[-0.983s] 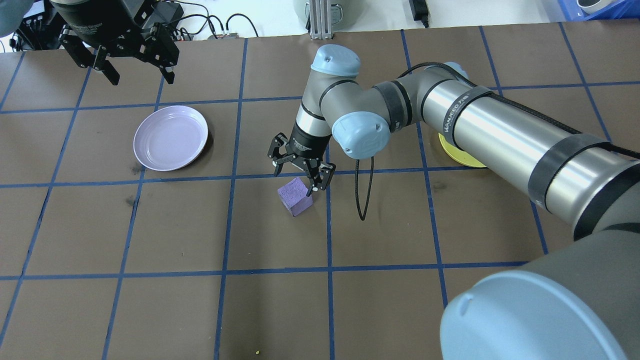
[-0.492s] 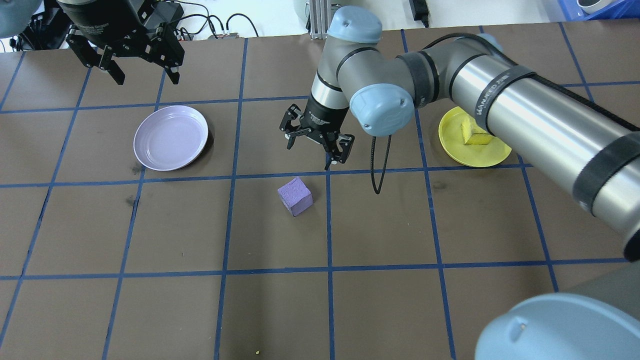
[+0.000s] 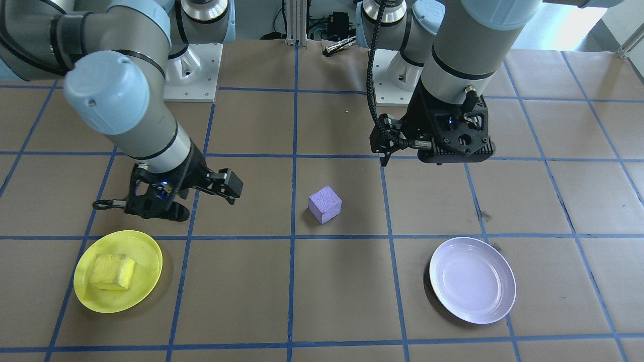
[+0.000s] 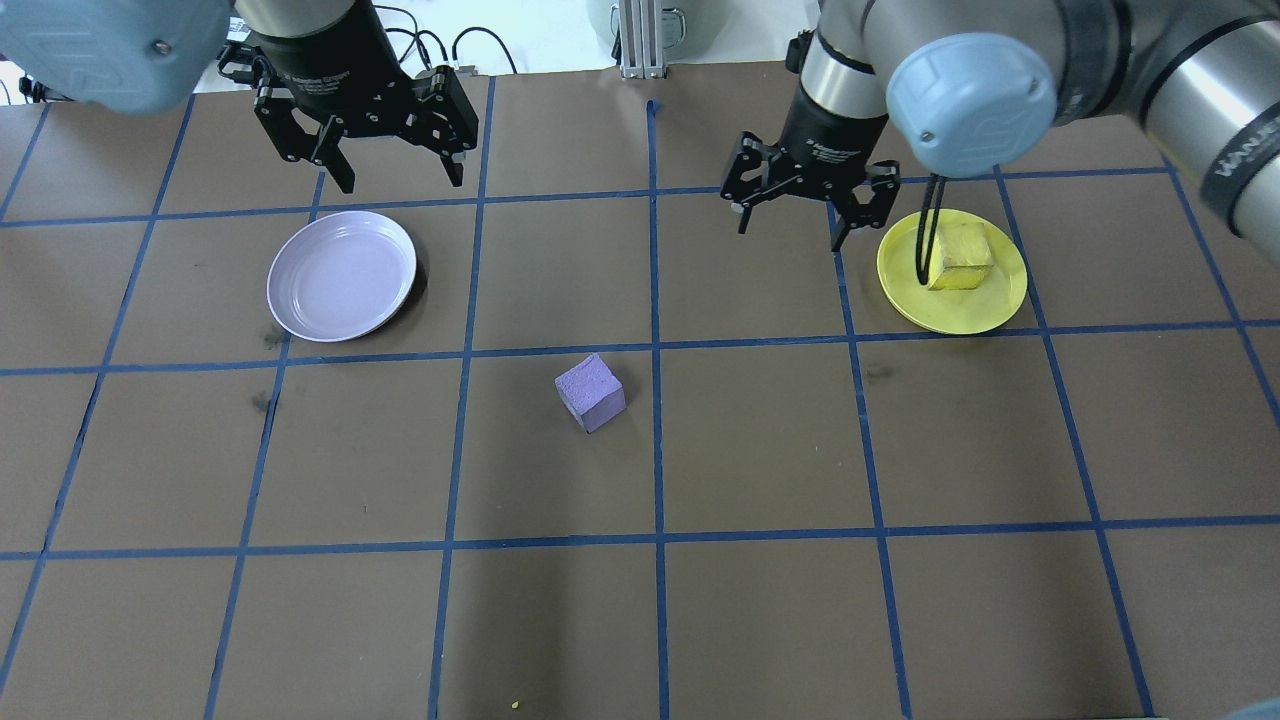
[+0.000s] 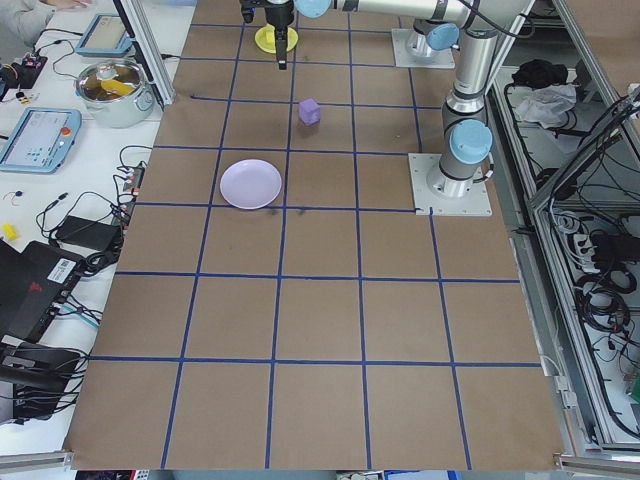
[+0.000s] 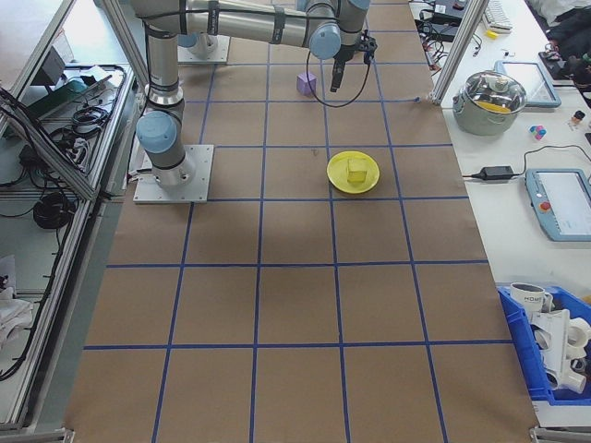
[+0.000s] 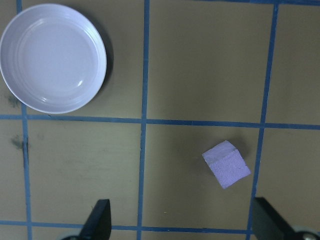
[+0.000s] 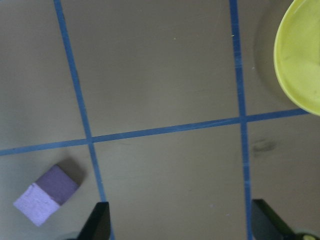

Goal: Sort blocks by color into plates

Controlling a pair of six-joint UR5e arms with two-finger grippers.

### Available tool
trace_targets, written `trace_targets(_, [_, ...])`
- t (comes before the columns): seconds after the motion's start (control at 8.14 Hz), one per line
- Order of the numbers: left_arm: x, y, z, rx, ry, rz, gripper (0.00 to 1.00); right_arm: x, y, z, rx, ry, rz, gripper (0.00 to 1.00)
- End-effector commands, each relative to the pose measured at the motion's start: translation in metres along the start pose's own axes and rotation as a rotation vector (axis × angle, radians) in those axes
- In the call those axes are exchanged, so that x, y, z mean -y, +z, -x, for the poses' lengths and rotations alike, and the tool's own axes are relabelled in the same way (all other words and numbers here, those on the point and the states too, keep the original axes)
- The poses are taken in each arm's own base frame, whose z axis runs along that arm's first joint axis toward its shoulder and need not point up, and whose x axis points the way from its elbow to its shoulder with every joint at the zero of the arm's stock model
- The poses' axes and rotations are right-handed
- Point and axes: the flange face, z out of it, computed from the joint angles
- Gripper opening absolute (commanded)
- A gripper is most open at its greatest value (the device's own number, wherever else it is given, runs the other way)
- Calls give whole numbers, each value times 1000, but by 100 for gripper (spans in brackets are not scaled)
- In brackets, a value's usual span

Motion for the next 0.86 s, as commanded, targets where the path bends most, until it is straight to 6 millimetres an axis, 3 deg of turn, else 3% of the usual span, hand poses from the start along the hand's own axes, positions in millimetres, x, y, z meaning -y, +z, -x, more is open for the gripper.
trace_targets(0.0, [-22, 41, -19, -59, -200, 90, 100, 15, -46, -91, -82, -234, -56, 100])
trace_targets(0.25, [-20, 79, -22, -55, -256, 101, 100, -17, -92, -98, -112, -264, -127, 100])
trace_targets(0.74, [-32, 133, -35, -67, -549, 239, 100, -17, -93, -99, -113, -276, -141, 100])
